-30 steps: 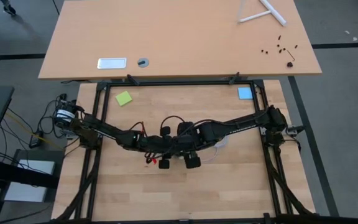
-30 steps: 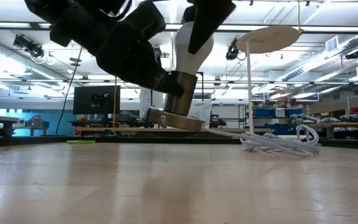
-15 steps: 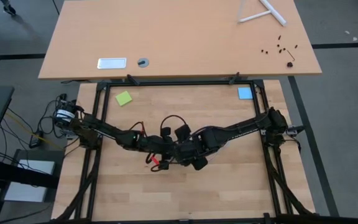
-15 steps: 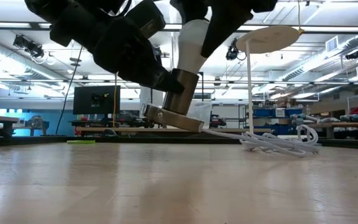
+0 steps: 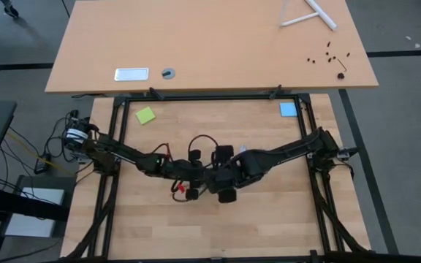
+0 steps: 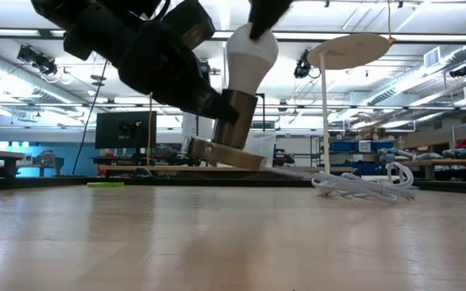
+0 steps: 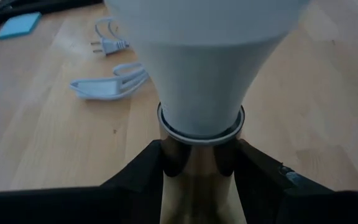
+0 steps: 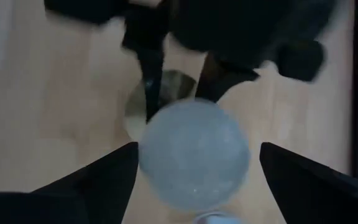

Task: Screw lightbulb
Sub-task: Remove the lightbulb from the lamp

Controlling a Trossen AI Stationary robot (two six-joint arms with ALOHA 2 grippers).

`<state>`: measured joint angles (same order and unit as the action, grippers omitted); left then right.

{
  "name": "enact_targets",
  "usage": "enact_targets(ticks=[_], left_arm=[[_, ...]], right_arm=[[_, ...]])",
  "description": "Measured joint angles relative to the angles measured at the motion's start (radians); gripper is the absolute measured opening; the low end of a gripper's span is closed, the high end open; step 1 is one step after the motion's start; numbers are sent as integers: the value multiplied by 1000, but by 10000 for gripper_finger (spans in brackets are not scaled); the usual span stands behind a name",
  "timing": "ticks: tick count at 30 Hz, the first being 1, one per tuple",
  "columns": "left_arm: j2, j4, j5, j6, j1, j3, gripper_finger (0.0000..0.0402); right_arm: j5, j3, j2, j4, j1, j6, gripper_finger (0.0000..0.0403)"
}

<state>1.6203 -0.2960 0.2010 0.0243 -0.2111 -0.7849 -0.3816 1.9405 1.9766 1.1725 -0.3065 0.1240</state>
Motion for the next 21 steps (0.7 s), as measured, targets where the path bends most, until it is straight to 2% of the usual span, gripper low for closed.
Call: enact_targets(ticks=[2, 5, 8, 14, 21], left_arm=[[1, 9, 1, 0, 0, 1, 150], [2, 5, 1, -3, 0, 2, 150], [2, 7, 3, -6, 0, 2, 150], [2, 19, 4, -9, 0, 2, 150], [2, 23, 7, -16, 0, 2, 150]], right_arm=[[22, 47, -2, 27, 14, 156, 340], [113, 75, -6, 45, 41, 354, 344], [199, 73, -1, 42, 61, 479, 347], [208, 73, 28, 56, 84, 582, 350], [204, 72, 57, 58, 100, 619, 350]])
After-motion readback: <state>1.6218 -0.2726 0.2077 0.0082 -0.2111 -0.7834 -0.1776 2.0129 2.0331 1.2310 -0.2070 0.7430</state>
